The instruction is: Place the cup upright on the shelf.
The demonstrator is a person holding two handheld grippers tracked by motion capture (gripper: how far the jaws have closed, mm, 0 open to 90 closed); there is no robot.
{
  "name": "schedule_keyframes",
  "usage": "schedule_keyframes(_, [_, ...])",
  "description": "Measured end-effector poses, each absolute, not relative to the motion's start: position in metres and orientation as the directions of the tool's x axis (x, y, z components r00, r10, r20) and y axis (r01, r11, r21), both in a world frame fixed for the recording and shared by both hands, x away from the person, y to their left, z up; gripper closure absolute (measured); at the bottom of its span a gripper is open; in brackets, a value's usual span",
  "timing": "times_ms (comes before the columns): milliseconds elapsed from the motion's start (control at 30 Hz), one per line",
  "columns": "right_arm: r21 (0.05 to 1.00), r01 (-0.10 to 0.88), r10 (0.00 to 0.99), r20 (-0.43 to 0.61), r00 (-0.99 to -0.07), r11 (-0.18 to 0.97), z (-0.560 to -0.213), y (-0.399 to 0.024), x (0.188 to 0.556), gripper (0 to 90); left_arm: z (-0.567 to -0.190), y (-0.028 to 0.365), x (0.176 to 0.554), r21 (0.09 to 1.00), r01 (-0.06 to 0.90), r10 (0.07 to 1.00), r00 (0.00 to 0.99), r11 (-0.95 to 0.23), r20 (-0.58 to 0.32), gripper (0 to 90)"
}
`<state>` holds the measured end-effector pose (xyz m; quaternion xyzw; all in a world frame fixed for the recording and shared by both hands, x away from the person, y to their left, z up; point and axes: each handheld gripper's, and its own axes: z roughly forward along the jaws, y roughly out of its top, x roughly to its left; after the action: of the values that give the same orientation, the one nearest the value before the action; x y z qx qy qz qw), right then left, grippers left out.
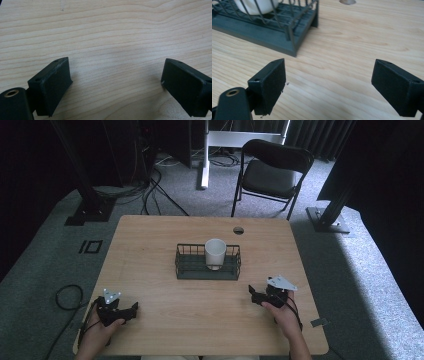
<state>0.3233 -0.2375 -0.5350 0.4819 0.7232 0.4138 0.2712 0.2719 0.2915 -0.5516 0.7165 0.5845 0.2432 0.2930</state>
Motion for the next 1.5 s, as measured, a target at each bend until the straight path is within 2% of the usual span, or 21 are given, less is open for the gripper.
schedule_keyframes(700, [0.804,0.573,0.951,0.032,-0.308,0.159,-0.551,-0.286,0.302,11.9,-0.552,0.292,0.272,0.704,0.695,0.980,0.198,-0.145,0.006,9.4])
schedule_keyframes(867, [0.787,0.604,0.963,0.047,-0.265,0.128,-0.552,-0.296,0.296,11.9,-0.552,0.291,0.272,0.704,0.695,0.980,0.198,-0.145,0.006,9.4])
schedule_keyframes(1500, [0.728,0.677,0.984,0.012,-0.176,0.112,-0.555,-0.302,0.292,12.0,-0.552,0.291,0.272,0.704,0.695,0.980,0.198,-0.144,0.006,9.4])
